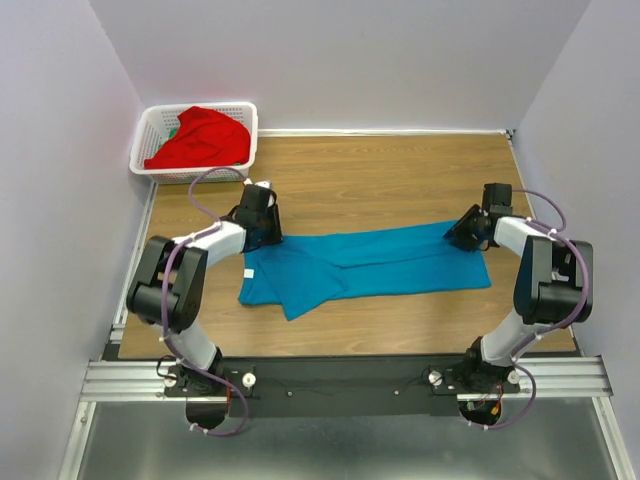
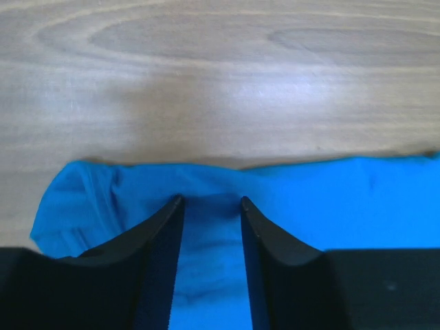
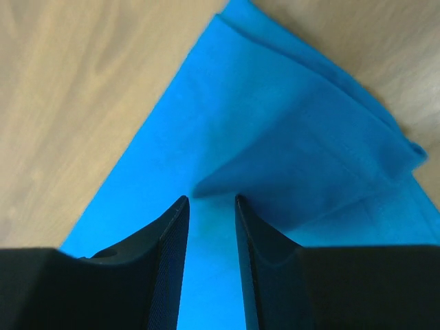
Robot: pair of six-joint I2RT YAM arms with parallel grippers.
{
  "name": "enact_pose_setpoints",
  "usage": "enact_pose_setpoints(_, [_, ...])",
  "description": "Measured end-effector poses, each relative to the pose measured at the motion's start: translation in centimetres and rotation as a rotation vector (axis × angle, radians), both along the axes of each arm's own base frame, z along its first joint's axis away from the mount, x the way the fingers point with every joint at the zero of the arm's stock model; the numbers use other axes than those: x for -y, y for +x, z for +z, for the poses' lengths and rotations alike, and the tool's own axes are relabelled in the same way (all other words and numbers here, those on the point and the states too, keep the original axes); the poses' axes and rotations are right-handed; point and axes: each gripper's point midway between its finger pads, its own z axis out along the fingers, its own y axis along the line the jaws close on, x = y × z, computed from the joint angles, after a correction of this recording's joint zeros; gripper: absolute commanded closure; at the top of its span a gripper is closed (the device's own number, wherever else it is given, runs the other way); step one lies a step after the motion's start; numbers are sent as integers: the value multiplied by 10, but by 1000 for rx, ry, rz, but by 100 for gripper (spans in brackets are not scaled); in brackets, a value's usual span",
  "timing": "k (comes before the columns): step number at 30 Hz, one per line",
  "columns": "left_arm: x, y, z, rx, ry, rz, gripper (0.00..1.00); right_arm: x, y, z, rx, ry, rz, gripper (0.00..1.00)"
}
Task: Fold and stack the t-shirts
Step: Fold the tshirt
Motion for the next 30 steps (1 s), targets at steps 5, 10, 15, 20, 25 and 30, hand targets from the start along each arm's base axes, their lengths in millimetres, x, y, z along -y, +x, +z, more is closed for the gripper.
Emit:
enact_pose_setpoints(5, [-13, 31, -10, -29, 3, 48, 62, 14, 19, -1, 62, 62, -66, 60])
enact_pose_setpoints(10, [-23, 61, -9, -41, 8, 89, 62, 33, 38, -1, 109, 124, -141, 60])
enact_pose_setpoints(15, [-21, 84, -3, -34, 9, 98, 53, 44, 51, 2, 136, 145, -175, 60])
enact_pose_setpoints(20, [-24, 86, 7, -9, 13, 116, 37, 42, 50, 5, 139, 147, -160, 59])
enact_pose_setpoints(25, [-32, 68, 55, 88, 4, 147, 32, 26, 49, 31, 189, 144, -80, 60])
enact_pose_setpoints(30, [-10, 40, 110, 202, -12, 124, 35, -59, 43, 68, 270, 158, 192, 65])
